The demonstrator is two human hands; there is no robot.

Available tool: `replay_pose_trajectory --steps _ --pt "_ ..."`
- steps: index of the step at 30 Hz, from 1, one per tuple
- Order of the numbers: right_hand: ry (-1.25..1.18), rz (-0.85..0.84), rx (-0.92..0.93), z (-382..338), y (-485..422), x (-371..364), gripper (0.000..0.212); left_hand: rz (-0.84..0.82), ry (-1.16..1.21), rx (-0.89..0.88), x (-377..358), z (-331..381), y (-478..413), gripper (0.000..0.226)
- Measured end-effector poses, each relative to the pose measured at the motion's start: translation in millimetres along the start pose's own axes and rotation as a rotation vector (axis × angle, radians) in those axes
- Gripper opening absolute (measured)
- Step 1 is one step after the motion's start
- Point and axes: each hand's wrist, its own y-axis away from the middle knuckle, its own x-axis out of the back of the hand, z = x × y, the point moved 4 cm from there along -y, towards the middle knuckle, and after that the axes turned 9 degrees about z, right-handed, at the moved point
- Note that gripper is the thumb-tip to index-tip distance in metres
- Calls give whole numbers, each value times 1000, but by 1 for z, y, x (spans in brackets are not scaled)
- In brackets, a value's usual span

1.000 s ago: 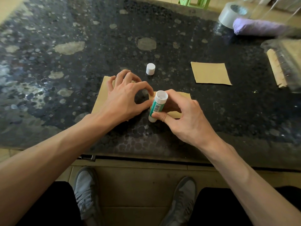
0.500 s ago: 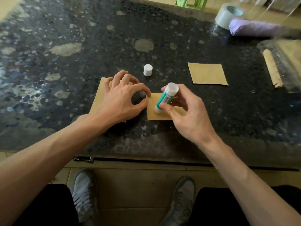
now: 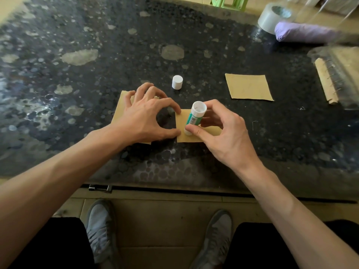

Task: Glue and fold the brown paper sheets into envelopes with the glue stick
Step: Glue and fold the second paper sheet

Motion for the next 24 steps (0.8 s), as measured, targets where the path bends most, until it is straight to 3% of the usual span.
replay_pose_trajectory --steps 5,14,24 --pt "11 7 1 0 0 0 37 3 8 4 0 -1 0 58" --pt "90 -126 7 0 -2 0 32 -3 4 7 0 0 0 60" --pt "59 -55 -3 -5 3 5 36 8 -10 5 0 0 0 58"
